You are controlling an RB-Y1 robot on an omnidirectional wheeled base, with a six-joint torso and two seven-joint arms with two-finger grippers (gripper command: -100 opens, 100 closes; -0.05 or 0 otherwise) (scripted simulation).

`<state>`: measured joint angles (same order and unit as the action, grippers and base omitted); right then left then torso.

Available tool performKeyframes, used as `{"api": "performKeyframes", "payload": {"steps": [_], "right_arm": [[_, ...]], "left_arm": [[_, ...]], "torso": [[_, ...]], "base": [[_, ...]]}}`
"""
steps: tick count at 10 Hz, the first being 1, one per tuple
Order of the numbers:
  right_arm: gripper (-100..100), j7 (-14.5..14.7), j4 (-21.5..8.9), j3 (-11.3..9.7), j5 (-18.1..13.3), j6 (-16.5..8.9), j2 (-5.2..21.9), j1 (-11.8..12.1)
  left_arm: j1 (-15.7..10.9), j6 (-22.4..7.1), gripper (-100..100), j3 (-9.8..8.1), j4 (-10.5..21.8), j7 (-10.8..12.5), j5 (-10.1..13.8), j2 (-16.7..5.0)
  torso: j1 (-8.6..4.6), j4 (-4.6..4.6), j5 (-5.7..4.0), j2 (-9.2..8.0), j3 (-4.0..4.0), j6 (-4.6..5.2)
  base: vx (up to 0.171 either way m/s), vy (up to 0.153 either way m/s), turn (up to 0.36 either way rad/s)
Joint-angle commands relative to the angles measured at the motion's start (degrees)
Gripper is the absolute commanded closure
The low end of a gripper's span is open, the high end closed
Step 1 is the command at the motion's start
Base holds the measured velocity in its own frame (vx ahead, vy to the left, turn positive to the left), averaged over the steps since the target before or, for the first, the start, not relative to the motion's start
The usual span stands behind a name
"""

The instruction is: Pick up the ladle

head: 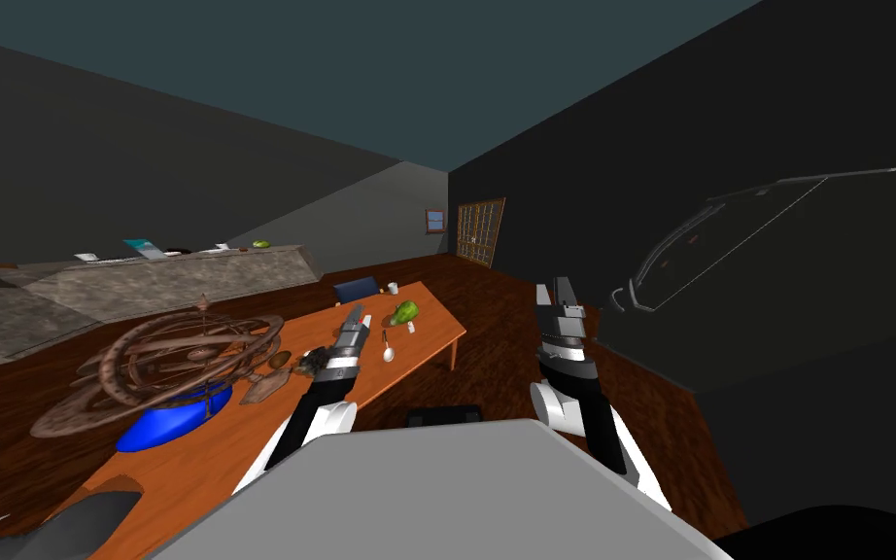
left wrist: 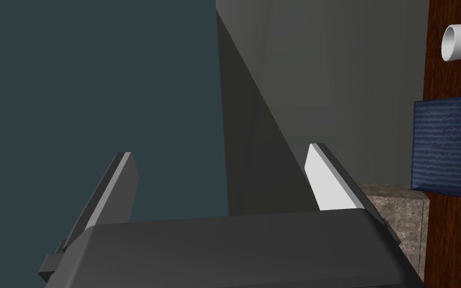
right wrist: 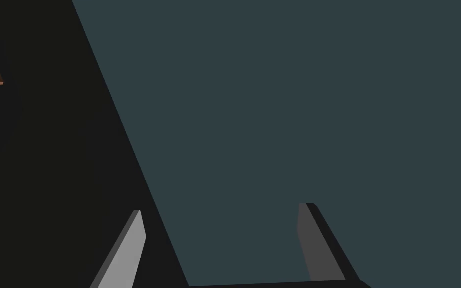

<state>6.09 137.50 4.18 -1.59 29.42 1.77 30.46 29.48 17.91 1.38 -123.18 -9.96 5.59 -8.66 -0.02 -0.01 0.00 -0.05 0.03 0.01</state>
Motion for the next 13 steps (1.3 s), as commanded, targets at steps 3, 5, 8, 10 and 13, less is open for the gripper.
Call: {"api": "performKeyframes", "payload": {"steps": [3,5,8,10,13], "right_arm": [[0,0.0,0.0,0.0,0.0,0.0,0.0,0.0],[0,0.0,0.0,0.0,0.0,0.0,0.0,0.0],[0,0.0,0.0,0.0,0.0,0.0,0.0,0.0],[0,0.0,0.0,0.01,0.0,0.0,0.0,0.01],[0,0.0,0.0,0.0,0.0,0.0,0.0,0.0]], "left_arm": [[-0.24,-4.2,-100,-1.19,3.65,-1.07,2.32,-4.8],[-0.37,-8.25,-100,-2.2,6.7,-2.1,4.43,-8.66],[-0.51,-11.84,-100,-3.26,9.97,-3.27,6.79,-12.52],[-0.59,-14.15,-100,-3.79,11.68,-3.9,8.06,-14.93],[-0.76,-18.61,-100,-4.72,15.26,-5.29,10.8,-18.54]], "torso": [[-0.04,-0.01,-0.01,-0.03,0.02,0.01],[-0.01,-0.01,0.0,-0.03,0.02,0.0],[0.0,-0.01,0.0,-0.03,0.02,0.0],[-0.01,-0.02,0.0,-0.07,0.04,-0.04],[-0.02,-0.01,-0.01,-0.04,0.03,0.0]], "base": [[-0.021,-0.019,-0.142],[-0.03,-0.021,-0.172],[-0.027,-0.02,-0.155],[-0.031,-0.019,-0.113],[-0.025,-0.02,-0.157]]}}
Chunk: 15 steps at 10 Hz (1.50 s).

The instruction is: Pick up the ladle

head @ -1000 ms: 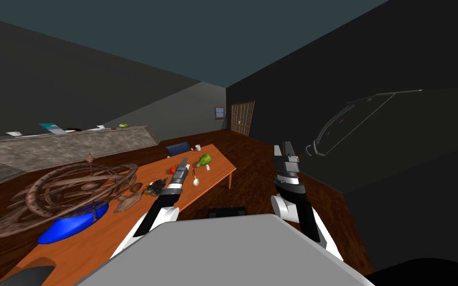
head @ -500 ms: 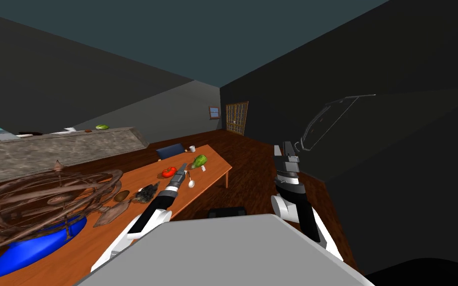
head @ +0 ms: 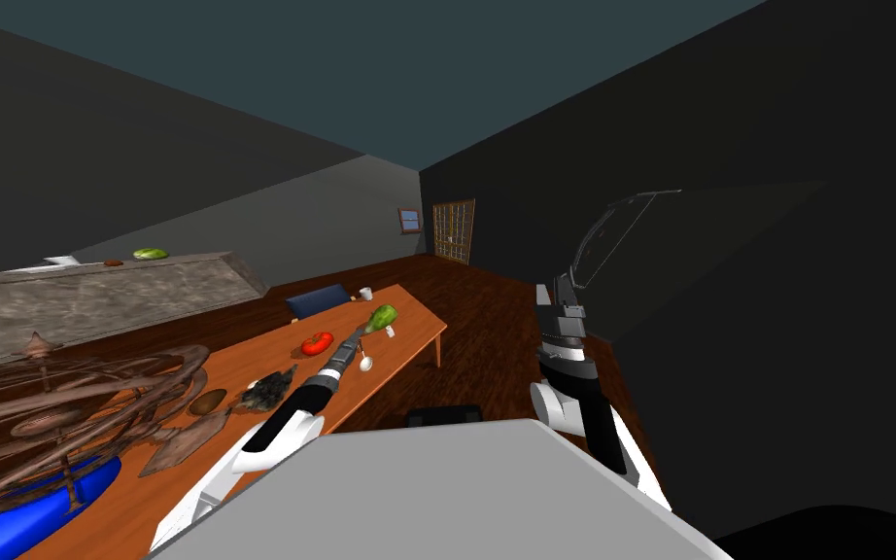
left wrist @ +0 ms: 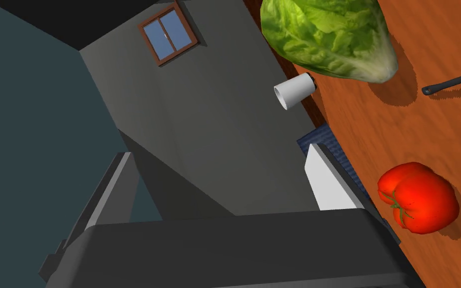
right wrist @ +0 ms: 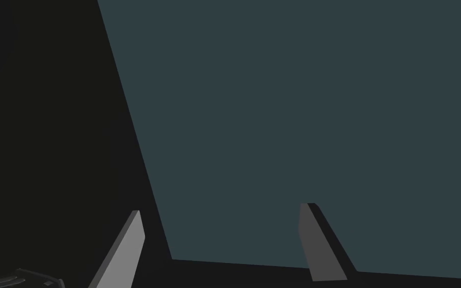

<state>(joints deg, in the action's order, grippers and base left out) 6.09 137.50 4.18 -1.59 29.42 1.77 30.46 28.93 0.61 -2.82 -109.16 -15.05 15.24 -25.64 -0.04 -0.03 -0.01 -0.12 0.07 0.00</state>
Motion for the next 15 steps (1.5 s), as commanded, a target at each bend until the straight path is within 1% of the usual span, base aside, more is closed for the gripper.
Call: {"api": "performKeyframes", "payload": {"steps": [1,2,3,4,5,6,7,8,9,10,12,13,14,15], "right_arm": [[0,0.0,0.0,0.0,0.0,0.0,0.0,0.0],[0,0.0,0.0,0.0,0.0,0.0,0.0,0.01],[0,0.0,0.0,0.0,0.0,0.0,0.0,0.0],[0,0.0,0.0,0.01,0.0,0.0,0.0,0.01],[0,0.0,0.0,0.0,0.0,0.0,0.0,0.0],[0,0.0,0.0,0.01,0.0,0.0,0.0,0.01],[0,0.0,0.0,0.0,0.0,0.0,0.0,0.0],[0,0.0,0.0,0.0,0.0,0.0,0.0,0.01],[0,0.0,0.0,0.01,0.0,0.0,0.0,0.01],[0,0.0,0.0,0.01,0.0,0.0,0.0,0.01],[0,0.0,0.0,0.01,0.0,0.0,0.0,0.01],[0,0.0,0.0,0.01,0.0,0.0,0.01,0.01],[0,0.0,0.0,0.01,0.0,0.0,0.01,0.02],[0,0.0,0.0,0.01,0.0,0.0,0.01,0.01]], "left_arm": [[-0.21,-2.3,-100,-0.53,1.24,-0.2,1.15,-2.2],[-0.32,-4.1,-100,-0.91,3.12,-0.97,2.61,-4.07],[-0.32,-4.62,-100,-0.91,3.12,-0.97,2.61,-4.34],[-0.44,-6.87,-100,-1.22,5.06,-1.78,4.15,-6.48],[-0.44,-6.92,-100,-1.22,5.06,-1.78,4.15,-6.48],[-0.58,-9.18,-100,-1.47,7.05,-2.64,5.76,-8.61],[-0.74,-10.67,-100,-1.64,8.72,-3.56,7.43,-10.57],[-0.74,-11.4,-100,-1.64,9.11,-3.56,7.43,-10.69],[-0.92,-13.14,-100,-1.73,11.23,-4.53,9.17,-12.71],[-0.92,-13.55,-100,-1.73,11.23,-4.53,9.17,-12.71],[-1.33,-17.27,-100,-1.62,15.61,-6.62,12.85,-16.51],[-1.33,-17.67,-100,-1.62,15.64,-6.62,12.85,-16.51],[-1.57,-19.61,-100,-1.4,17.92,-7.73,14.77,-18.27],[-1.57,-19.61,-100,-1.4,17.92,-7.73,14.77,-18.27]], "torso": [[0.0,0.0,0.0,0.0,0.0,0.0],[0.02,0.0,0.0,0.02,-0.01,-0.03],[0.03,0.01,0.0,0.05,-0.02,0.0],[0.04,0.01,0.0,0.06,-0.03,-0.04],[0.05,0.01,0.01,0.08,-0.04,0.0],[0.06,0.01,0.01,0.08,-0.04,-0.04],[0.07,0.02,0.01,0.09,-0.05,-0.01],[0.08,0.02,0.01,0.1,-0.06,0.0],[0.09,0.02,0.02,0.11,-0.06,-0.04],[0.09,0.02,0.02,0.12,-0.07,-0.01],[0.11,0.03,0.02,0.16,-0.08,0.01],[0.14,0.03,0.03,0.17,-0.09,-0.02],[0.14,0.03,0.04,0.17,-0.09,-0.06],[0.12,0.03,0.03,0.17,-0.09,-0.02]], "base": [[-0.023,-0.015,-0.093],[-0.018,-0.02,-0.167],[-0.011,-0.011,-0.088],[-0.01,-0.013,-0.187],[-0.007,-0.004,-0.087],[-0.005,-0.006,-0.182],[-0.005,-0.006,-0.255],[-0.002,0.001,-0.092],[0.003,-0.001,-0.165],[0.004,0.003,-0.105],[0.009,0.007,-0.249],[0.013,0.015,-0.076],[0.015,0.011,-0.168],[0.014,0.012,-0.092]]}}
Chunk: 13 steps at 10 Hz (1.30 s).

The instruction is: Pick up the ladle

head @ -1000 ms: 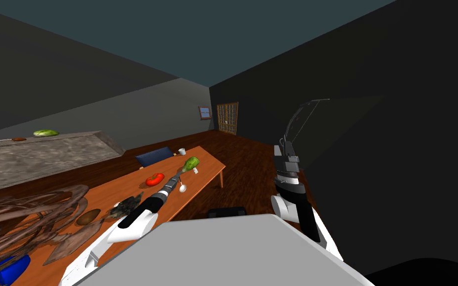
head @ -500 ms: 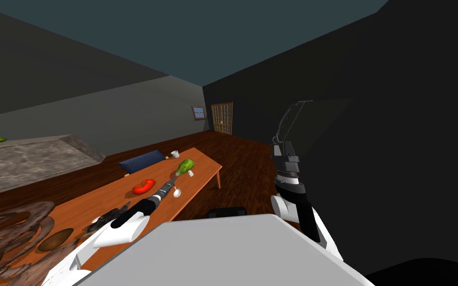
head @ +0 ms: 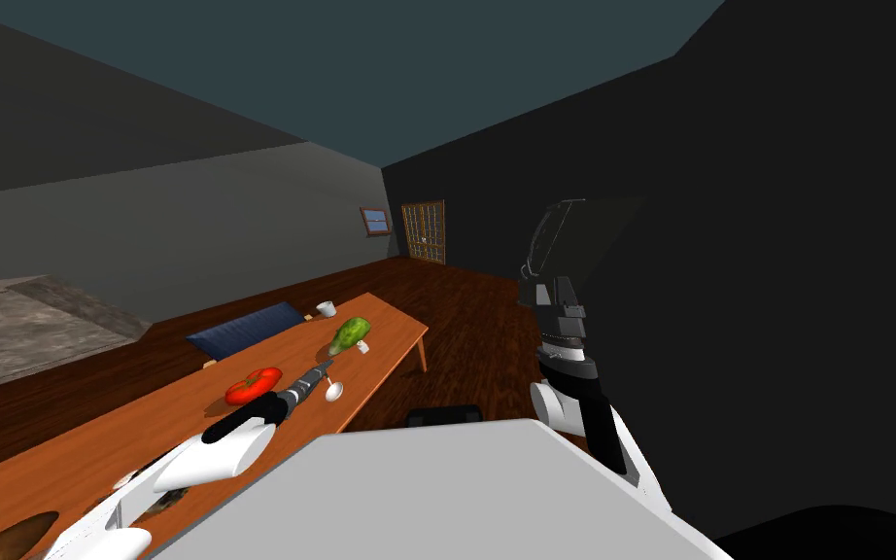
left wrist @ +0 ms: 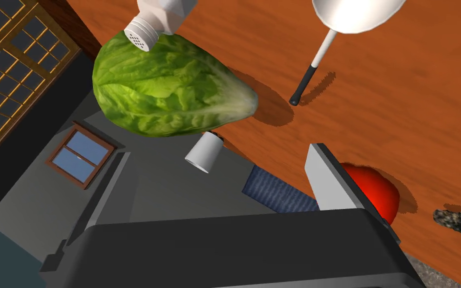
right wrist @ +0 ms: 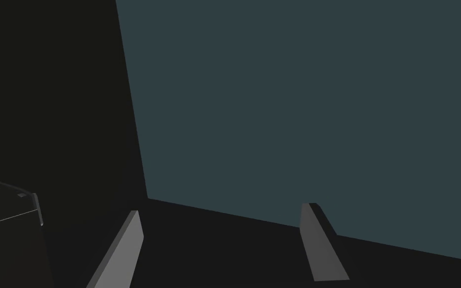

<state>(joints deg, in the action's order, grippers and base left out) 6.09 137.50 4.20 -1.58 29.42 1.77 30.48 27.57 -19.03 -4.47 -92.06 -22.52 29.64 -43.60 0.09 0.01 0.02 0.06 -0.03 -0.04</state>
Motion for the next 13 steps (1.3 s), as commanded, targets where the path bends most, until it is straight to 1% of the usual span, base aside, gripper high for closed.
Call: {"api": "performKeyframes", "payload": {"steps": [1,2,3,4,5,6,7,8,9,10,11,13], "right_arm": [[0,0.0,0.0,0.0,0.0,0.0,0.0,0.0],[0,0.0,0.0,0.0,0.0,0.0,0.0,0.0],[0,0.0,0.0,0.0,0.0,0.0,0.0,-0.01],[0,0.0,0.0,0.0,0.0,0.0,0.0,0.0],[0,0.0,0.0,0.0,0.0,0.0,0.0,0.0],[0,0.0,0.0,0.0,0.0,0.0,0.0,0.0],[0,0.0,0.0,0.0,0.0,0.0,0.0,0.0],[0,0.0,0.0,0.0,0.0,0.0,0.0,0.0],[0,0.0,0.0,0.0,0.0,0.0,0.0,0.0],[0,0.0,0.0,0.0,0.0,0.0,0.0,0.01],[0,0.0,0.0,0.0,0.0,0.0,0.0,0.0],[0,0.0,0.0,0.0,0.0,0.0,0.0,0.0]], "left_arm": [[-0.46,-1.84,-100,0.57,2.86,-1.4,2.35,-1.96],[-0.72,-3.41,-100,1.0,4.6,-2.59,4.38,-3.5],[-0.72,-3.63,-100,1.0,5.45,-2.59,4.38,-3.5],[-0.99,-5.35,-100,1.51,7.53,-3.8,6.44,-4.93],[-0.99,-5.35,-100,1.51,7.78,-3.8,6.44,-4.93],[-1.26,-6.99,-100,2.11,10.09,-5.04,8.53,-6.25],[-1.26,-6.99,-100,2.11,10.11,-5.04,8.53,-6.25],[-1.53,-8.56,-100,2.79,12.41,-6.28,10.64,-7.45],[-1.53,-8.56,-100,2.79,12.41,-6.28,10.64,-7.45],[-1.79,-10.06,-100,3.54,14.52,-7.51,12.74,-8.55],[-1.79,-10.06,-100,3.54,14.69,-7.51,12.74,-8.55],[-2.29,-12.84,-100,5.17,18.52,-9.92,16.72,-10.43]], "torso": [[0.0,0.0,0.0,0.0,0.0,0.0],[0.01,0.0,-0.01,0.01,-0.01,0.02],[0.06,0.01,0.01,0.06,-0.03,0.06],[0.05,0.01,0.02,0.05,-0.03,-0.02],[0.02,0.01,0.0,0.04,-0.02,0.01],[0.01,0.01,0.0,0.03,-0.02,-0.01],[0.01,0.01,0.0,0.05,-0.03,0.02],[0.03,0.01,0.0,0.04,-0.02,-0.02],[0.05,0.01,0.01,0.05,-0.03,0.01],[0.04,0.01,0.01,0.05,-0.03,-0.03],[0.03,0.01,0.01,0.05,-0.03,0.01],[0.01,0.01,0.0,0.06,-0.04,0.0]], "base": [[0.019,0.012,-0.168],[0.03,0.026,-0.318],[0.025,0.028,-0.116],[0.024,0.015,-0.141],[0.019,0.018,-0.091],[0.023,0.018,-0.161],[0.021,0.023,-0.108],[0.028,0.029,-0.175],[0.027,0.026,-0.087],[0.026,0.024,-0.182],[0.02,0.022,-0.09],[0.032,0.028,-0.201]]}}
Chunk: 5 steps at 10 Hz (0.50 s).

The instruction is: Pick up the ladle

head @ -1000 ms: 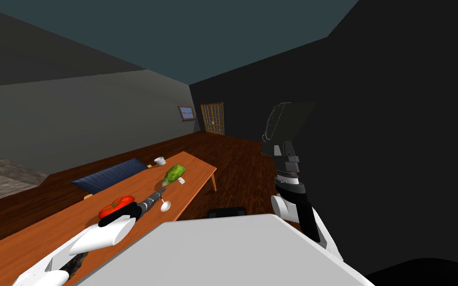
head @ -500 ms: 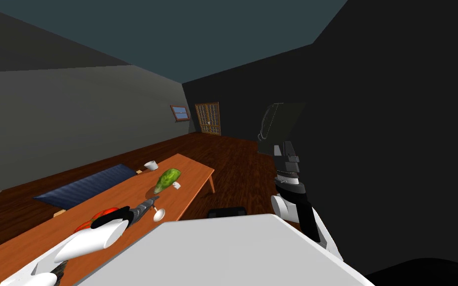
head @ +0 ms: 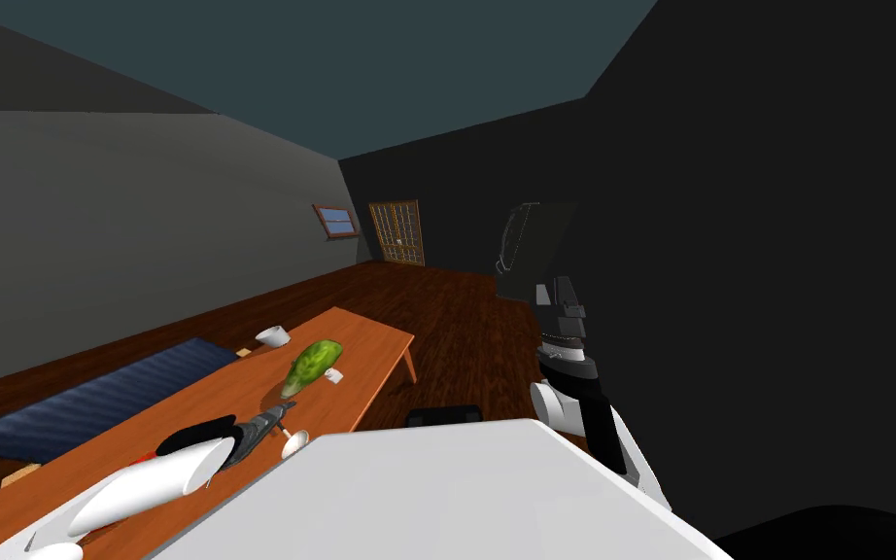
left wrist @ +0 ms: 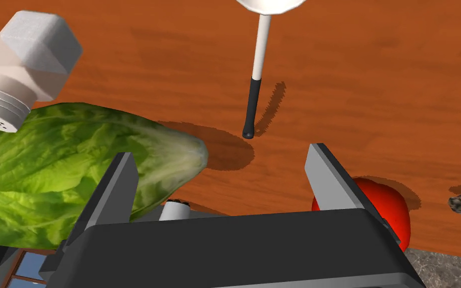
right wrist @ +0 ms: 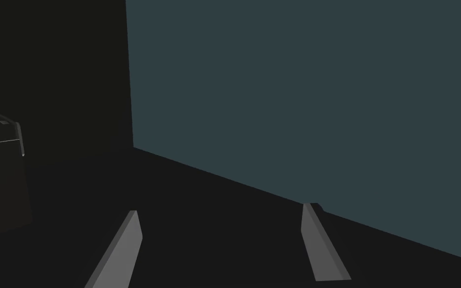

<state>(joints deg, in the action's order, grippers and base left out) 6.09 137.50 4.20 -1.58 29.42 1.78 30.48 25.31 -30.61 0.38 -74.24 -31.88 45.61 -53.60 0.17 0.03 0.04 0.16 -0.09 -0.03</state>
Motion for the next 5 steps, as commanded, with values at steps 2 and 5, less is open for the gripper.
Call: {"api": "performKeyframes", "payload": {"steps": [2,5], "right_arm": [[0,0.0,0.0,0.0,0.0,0.0,0.0,0.0],[0,0.0,0.0,0.01,0.0,0.0,0.0,0.01]], "left_arm": [[-0.47,-3.77,-100,1.98,4.65,-2.8,4.81,-1.95],[-0.97,-6.97,-100,4.35,10.37,-5.66,9.83,-3.35]], "torso": [[0.08,0.01,0.02,0.03,-0.02,-0.01],[0.08,0.02,0.03,0.08,-0.05,-0.02]], "base": [[0.046,0.065,-0.264],[0.048,0.064,-0.204]]}}
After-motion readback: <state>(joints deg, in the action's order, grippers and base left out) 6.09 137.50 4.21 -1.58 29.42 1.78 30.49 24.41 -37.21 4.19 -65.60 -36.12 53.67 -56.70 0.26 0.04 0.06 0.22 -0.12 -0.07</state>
